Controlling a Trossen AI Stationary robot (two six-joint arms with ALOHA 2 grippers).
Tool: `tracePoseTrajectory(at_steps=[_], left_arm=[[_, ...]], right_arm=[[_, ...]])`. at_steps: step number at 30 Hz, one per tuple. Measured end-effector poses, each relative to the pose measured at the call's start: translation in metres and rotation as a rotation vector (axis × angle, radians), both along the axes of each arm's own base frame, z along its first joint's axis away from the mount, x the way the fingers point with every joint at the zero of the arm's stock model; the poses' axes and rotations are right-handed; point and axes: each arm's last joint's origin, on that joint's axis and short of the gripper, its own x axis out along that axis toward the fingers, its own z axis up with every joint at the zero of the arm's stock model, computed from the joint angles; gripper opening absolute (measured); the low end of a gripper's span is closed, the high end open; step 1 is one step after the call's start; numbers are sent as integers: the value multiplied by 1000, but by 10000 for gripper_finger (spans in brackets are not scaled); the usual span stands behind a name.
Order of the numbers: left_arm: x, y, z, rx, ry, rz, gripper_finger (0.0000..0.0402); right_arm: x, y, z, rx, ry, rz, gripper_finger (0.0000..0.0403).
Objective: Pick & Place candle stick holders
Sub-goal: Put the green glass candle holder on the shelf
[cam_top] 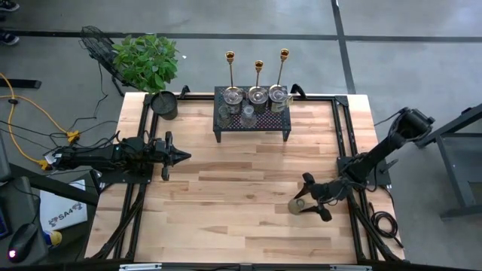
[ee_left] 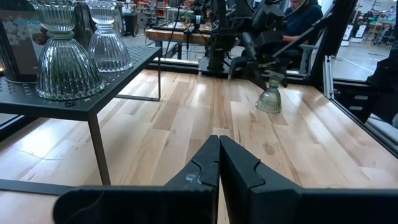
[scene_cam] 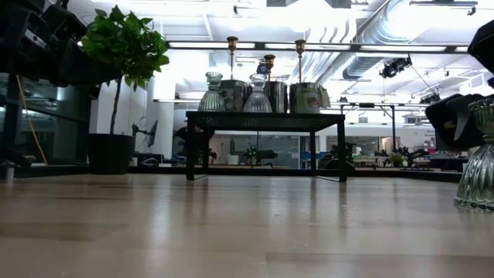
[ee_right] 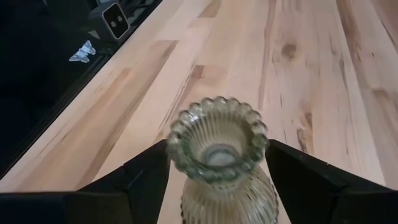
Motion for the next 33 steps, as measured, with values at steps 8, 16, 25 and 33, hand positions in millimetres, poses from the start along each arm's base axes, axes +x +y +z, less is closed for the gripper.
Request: tracePoseTrajectory(at_steps=[8, 16, 25, 33], left_arm=[[0, 0, 0, 0, 0, 0, 0], [0, 0, 0, 0, 0, 0, 0], [0, 0, 0, 0, 0, 0, 0], [0, 0, 0, 0, 0, 0, 0]], right_arm=[[3, 2, -2, -32, 7, 9, 252], [4, 3, -1, -34, -9, 14, 217], [4, 3, 0, -38, -18, 19, 163], [4, 3, -1, -39, -18, 19, 128]])
